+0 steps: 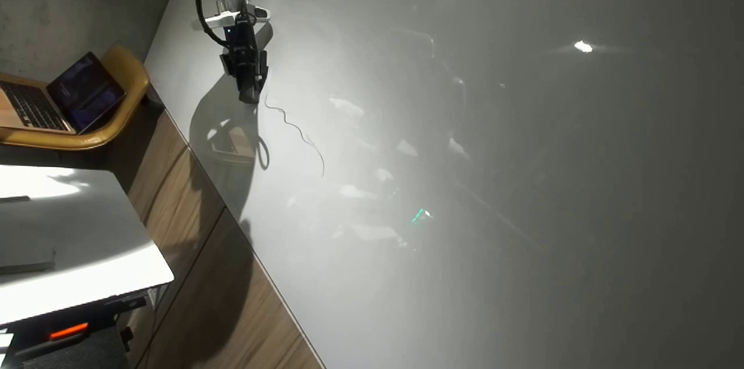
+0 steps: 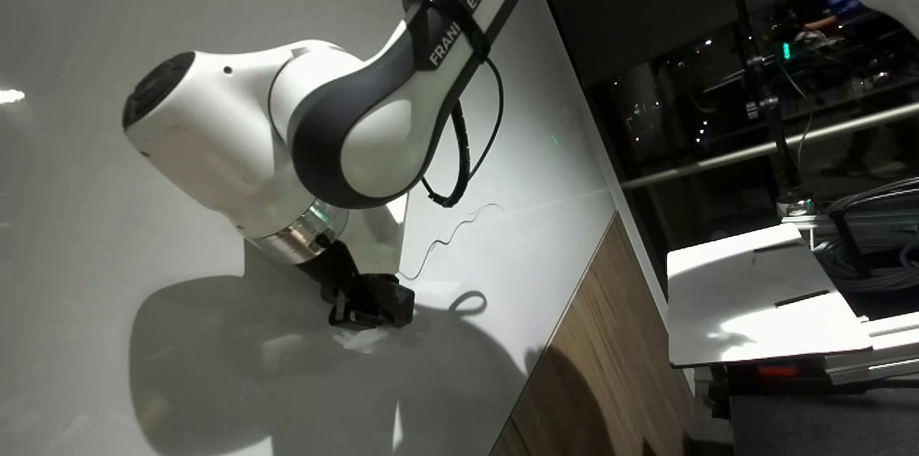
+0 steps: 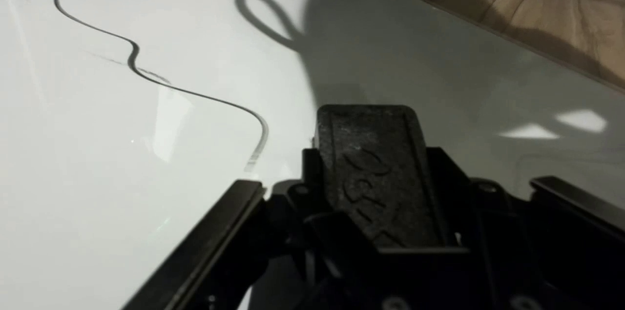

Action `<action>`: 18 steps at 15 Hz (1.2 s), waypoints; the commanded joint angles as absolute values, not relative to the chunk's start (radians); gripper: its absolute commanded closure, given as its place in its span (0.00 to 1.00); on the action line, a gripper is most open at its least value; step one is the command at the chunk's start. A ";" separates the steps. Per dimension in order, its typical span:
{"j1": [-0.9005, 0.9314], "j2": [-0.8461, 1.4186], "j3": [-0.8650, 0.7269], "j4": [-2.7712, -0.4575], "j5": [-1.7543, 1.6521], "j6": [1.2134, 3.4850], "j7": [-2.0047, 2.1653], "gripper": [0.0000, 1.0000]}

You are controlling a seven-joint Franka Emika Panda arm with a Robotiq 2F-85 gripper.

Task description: Use the eraser to wipe the whiteboard.

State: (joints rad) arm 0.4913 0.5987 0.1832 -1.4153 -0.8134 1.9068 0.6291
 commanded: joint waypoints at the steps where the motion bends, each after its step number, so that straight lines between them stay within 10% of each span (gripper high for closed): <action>1: 0.422 0.515 0.119 -1.503 -0.858 2.027 0.617 0.70; 18: 0.147 0.294 -0.003 -1.966 -0.980 2.419 0.648 0.70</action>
State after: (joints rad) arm 0.2032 0.2625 0.0394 -1.9703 -0.9049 2.3071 0.6472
